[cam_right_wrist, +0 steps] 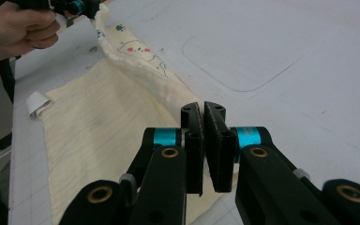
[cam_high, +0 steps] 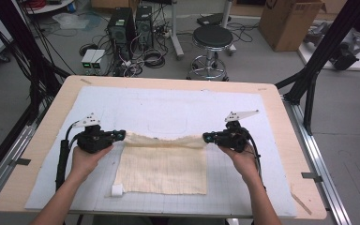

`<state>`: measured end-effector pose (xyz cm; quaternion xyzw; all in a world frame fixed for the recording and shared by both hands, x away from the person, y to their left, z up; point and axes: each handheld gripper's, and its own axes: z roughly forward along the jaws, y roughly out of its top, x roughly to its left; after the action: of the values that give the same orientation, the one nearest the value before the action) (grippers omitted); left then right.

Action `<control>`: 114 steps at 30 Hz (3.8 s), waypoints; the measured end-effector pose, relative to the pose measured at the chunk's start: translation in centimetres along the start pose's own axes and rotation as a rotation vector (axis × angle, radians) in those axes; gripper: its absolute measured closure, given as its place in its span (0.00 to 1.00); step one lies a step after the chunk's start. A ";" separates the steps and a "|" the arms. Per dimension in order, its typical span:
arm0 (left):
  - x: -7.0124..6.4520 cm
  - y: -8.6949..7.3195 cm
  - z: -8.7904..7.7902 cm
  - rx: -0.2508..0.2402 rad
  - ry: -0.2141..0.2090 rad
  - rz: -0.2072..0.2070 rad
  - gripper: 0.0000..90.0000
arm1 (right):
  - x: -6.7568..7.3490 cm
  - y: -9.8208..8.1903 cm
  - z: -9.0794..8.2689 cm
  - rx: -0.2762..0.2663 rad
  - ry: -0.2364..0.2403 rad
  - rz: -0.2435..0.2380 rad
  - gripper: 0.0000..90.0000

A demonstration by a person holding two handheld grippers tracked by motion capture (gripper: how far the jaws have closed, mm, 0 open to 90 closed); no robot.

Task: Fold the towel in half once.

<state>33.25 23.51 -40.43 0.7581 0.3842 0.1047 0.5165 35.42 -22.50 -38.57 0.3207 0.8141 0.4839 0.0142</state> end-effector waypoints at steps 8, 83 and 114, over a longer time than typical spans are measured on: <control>-1.0 -1.4 -0.7 -0.002 -0.004 0.012 0.97 | 0.8 -1.3 0.0 0.005 0.011 -0.006 0.96; -5.5 -7.3 -4.4 0.088 -0.232 0.089 0.76 | 6.8 -8.2 -0.2 0.119 0.135 -0.071 0.72; -5.1 -7.9 -4.7 0.112 -0.187 0.122 0.97 | 8.2 -8.3 -0.8 0.116 0.134 -0.165 0.95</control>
<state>23.38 24.66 -43.90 0.8140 0.2929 0.0433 0.4997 24.39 -21.44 -42.34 0.2198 0.8634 0.4537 -0.0189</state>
